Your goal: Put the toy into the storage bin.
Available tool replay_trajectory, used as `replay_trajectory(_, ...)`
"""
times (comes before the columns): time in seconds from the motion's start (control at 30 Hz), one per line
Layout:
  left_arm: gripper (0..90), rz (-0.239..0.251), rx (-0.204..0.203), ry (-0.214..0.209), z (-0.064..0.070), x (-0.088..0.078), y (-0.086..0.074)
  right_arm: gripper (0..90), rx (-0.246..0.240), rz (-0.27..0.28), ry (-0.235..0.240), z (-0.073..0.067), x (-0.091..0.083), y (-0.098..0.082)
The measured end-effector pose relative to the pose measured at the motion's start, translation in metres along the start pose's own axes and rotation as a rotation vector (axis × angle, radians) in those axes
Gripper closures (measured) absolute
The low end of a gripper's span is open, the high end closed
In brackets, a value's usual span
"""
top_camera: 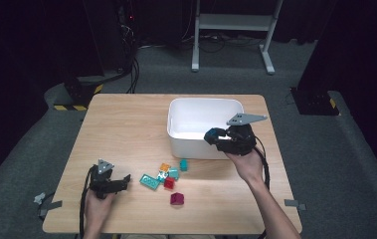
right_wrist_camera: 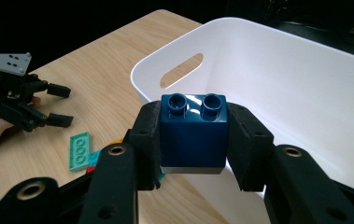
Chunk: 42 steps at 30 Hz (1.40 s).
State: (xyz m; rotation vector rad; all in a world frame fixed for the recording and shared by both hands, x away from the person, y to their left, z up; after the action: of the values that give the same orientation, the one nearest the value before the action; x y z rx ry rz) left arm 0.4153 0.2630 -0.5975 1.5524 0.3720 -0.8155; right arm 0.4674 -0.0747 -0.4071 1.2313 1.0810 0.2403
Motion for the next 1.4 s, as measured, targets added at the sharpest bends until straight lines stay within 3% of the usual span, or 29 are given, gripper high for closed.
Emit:
replay_trajectory(0.47,11.5,0.000,0.000,0.000,0.000,0.000,0.000,59.0,0.014,-0.008,-0.053,0.019,0.008,0.013)
replay_trajectory(0.8,11.5,0.000,-0.001,0.000,0.000,0.000,0.000,58.9,0.035,-0.032,-0.088,0.036,0.019,0.013)
replay_trajectory(1.4,11.5,0.000,-0.001,0.000,0.000,0.000,0.000,58.8,0.059,-0.078,-0.128,0.054,0.038,0.010)
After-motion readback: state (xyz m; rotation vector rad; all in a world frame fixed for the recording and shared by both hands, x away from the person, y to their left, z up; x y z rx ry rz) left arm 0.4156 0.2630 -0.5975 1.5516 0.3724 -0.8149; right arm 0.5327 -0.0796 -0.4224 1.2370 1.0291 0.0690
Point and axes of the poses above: each handheld gripper's, and its own axes: x roughly forward along the jaws, y roughly out of its top, z roughly to its right, the point moved 10 cm from there along x, roughly forward along the jaws, and after that the axes turned 2 degrees about -x, right-handed, at the moved point
